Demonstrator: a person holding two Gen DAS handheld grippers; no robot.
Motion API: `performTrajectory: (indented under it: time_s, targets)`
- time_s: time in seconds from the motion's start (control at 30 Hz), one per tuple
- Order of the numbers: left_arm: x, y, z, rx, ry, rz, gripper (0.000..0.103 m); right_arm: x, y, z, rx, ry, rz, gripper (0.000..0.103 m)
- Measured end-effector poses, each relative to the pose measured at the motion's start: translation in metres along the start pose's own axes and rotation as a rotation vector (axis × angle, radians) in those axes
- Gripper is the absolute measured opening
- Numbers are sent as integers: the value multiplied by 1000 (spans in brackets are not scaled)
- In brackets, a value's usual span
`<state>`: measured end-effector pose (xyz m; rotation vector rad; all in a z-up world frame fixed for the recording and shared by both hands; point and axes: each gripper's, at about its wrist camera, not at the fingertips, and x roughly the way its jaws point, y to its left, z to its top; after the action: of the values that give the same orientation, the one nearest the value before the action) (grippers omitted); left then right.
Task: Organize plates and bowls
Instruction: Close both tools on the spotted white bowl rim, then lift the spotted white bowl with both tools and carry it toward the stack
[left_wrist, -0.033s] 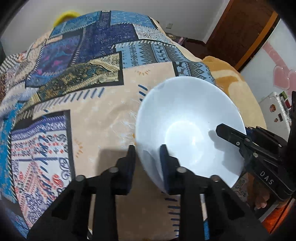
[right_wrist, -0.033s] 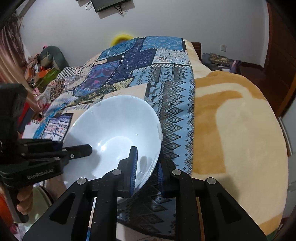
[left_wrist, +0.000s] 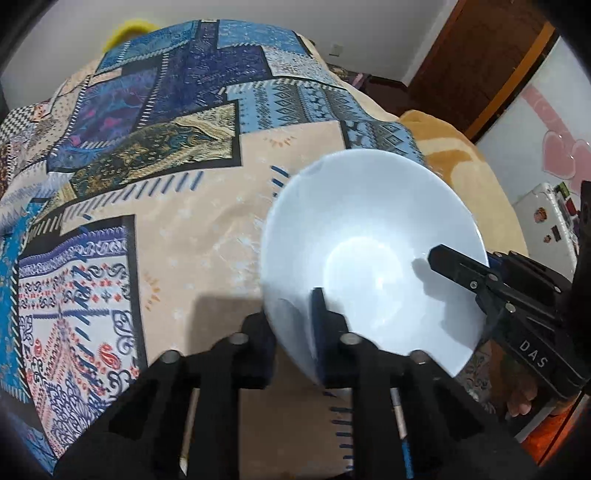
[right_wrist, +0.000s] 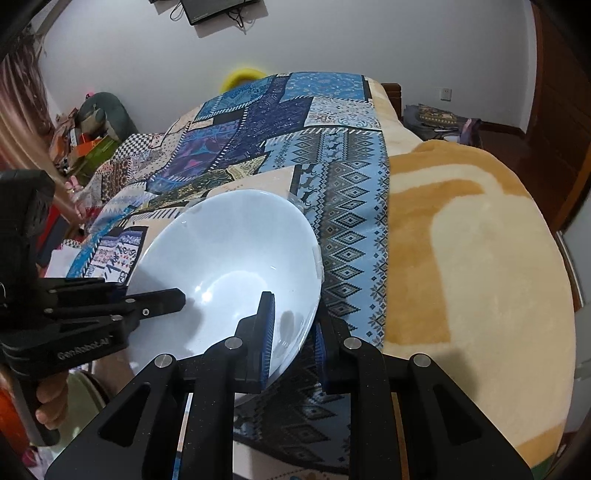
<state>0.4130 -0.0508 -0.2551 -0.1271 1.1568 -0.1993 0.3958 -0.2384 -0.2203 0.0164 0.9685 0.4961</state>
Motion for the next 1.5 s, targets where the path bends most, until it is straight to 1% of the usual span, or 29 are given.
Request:
performTrajectory:
  time_s: [0.07, 0.2, 0.37, 0.67, 0.93, 1.2, 1.33, 1.5]
  targets:
    - [-2, -2, -2, 6, -4, 11, 15, -2, 3, -2, 1, -1, -5, 17]
    - [-9, -4, -6, -4, -8, -1, 15, -9, 8, -4, 14, -5, -8, 17]
    - [-27, -6, -14, -10, -25, -5, 15, -25, 20, -6, 6, -23, -8, 17]
    - [-83, -10, -34, -12, -94, -4, 15, -66, 47, -11, -12, -79, -7, 17]
    - [-133, -13, -57, -8, -156, 16, 15, -95, 73, -17, -33, -125, 12, 17]
    - [-180, -6, -84, -15, -214, 31, 15, -113, 101, -28, -54, -156, 33, 17]
    - [-196, -2, -99, -14, -233, 49, 15, -118, 116, -35, -67, -162, 44, 17]
    - [-216, 11, -122, -43, -260, 50, 15, -121, 134, -45, -85, -164, 61, 17]
